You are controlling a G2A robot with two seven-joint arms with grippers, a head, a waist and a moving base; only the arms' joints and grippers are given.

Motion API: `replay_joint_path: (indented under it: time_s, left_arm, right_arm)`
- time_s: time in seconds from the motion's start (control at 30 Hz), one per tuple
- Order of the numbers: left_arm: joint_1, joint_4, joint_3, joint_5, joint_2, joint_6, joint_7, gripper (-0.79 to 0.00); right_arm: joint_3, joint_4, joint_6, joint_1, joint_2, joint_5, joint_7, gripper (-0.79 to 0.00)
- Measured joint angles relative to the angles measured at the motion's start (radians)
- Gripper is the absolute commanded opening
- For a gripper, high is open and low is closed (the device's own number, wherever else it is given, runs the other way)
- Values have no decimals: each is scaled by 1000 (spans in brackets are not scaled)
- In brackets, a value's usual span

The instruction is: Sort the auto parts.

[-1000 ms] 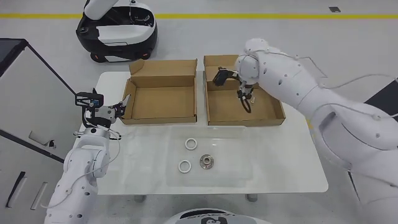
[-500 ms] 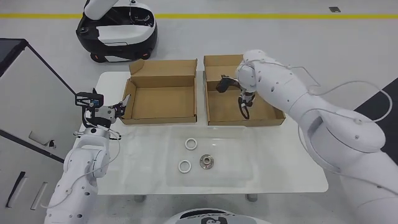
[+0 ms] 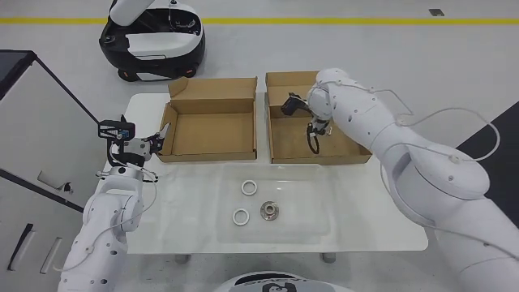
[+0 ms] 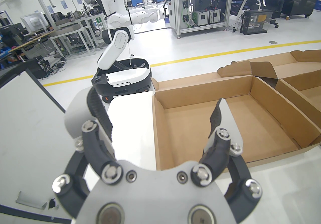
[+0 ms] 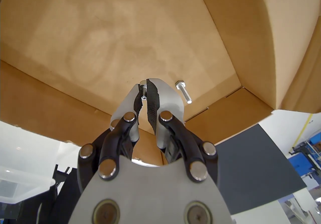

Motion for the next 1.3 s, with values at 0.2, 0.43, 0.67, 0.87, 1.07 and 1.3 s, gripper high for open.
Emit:
replay_joint_path:
  time_s: [0.2, 0.43, 0.67, 0.87, 1.07, 1.3]
  left_arm:
    - [0, 0, 0, 0, 0, 0, 0, 0]
    - [0, 0, 0, 0, 0, 0, 0, 0]
    - [0, 0, 0, 0, 0, 0, 0, 0]
    - [0, 0, 0, 0, 0, 0, 0, 0]
    - [0, 0, 0, 0, 0, 0, 0, 0]
    - [0, 0, 0, 0, 0, 0, 0, 0]
  right_arm:
    - [8, 27, -5, -11, -17, -3, 0, -785]
    - [17, 62, -22, -17, -34, -14, -5, -785]
    - [25, 88, -36, -23, -50, -21, -5, -785]
    - [30, 110, -44, -30, -62, -33, -7, -785]
    - [35, 134, -47, -39, -73, -44, -13, -785]
    - [45, 156, -49, -40, -84, -55, -23, -625]
